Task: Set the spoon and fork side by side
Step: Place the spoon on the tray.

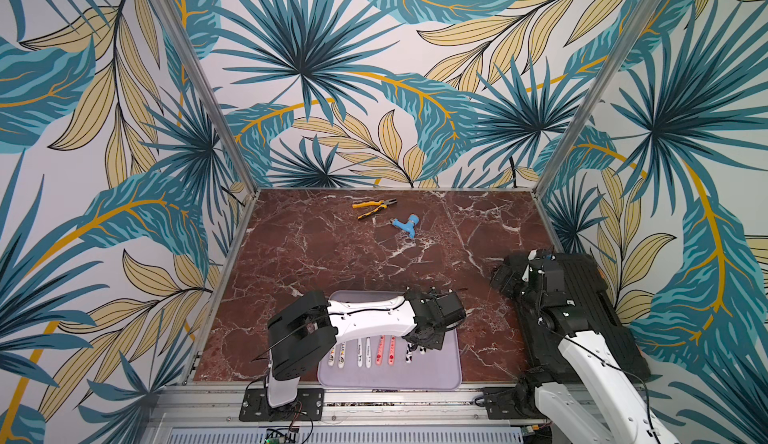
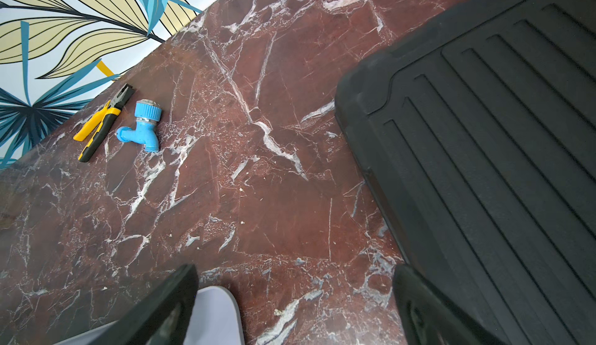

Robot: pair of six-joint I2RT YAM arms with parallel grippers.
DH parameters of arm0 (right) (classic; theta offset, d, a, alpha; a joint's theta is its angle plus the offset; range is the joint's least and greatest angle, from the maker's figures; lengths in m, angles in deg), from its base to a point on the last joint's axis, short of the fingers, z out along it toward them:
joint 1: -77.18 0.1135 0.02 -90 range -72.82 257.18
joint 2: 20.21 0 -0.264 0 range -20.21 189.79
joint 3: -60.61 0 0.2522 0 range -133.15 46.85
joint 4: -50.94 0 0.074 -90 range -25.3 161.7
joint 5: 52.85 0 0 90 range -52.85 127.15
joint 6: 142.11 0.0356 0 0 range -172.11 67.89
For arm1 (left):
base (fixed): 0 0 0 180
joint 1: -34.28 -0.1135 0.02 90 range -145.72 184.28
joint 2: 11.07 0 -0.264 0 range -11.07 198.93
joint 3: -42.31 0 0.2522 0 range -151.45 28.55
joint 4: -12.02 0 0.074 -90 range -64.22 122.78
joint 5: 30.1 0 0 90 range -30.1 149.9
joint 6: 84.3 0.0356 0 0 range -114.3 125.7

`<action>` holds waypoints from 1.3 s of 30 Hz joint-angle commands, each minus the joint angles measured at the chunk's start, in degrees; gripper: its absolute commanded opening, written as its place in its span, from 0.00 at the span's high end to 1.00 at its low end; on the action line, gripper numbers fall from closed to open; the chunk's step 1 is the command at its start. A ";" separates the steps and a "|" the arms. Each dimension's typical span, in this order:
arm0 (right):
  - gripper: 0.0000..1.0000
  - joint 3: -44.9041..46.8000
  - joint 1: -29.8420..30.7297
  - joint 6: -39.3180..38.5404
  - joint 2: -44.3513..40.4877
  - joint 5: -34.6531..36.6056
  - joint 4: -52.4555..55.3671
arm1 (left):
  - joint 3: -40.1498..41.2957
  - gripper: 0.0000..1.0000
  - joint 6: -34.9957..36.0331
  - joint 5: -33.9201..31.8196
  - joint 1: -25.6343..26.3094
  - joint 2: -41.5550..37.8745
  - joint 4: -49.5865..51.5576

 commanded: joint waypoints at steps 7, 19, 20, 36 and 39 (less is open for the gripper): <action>0.01 1.54 -0.04 -0.09 -1.41 0.37 0.10 | 4.39 0.96 -6.43 -0.68 0.35 -0.13 -4.43; 0.01 1.84 -0.04 0.07 -2.18 -0.56 -0.34 | 4.85 0.93 -8.67 -0.38 0.37 0.86 -3.38; 0.00 1.92 0.02 0.17 -2.31 -0.56 -0.42 | 4.91 0.93 -8.81 -0.34 0.33 0.86 -3.34; 0.01 2.11 0.00 0.30 -2.93 -1.00 -0.79 | 4.17 0.89 -9.21 -1.03 0.38 2.05 -0.97; 0.00 2.11 0.04 0.26 -3.05 -1.01 -0.78 | 3.86 0.86 -9.13 -1.00 0.35 2.35 -0.84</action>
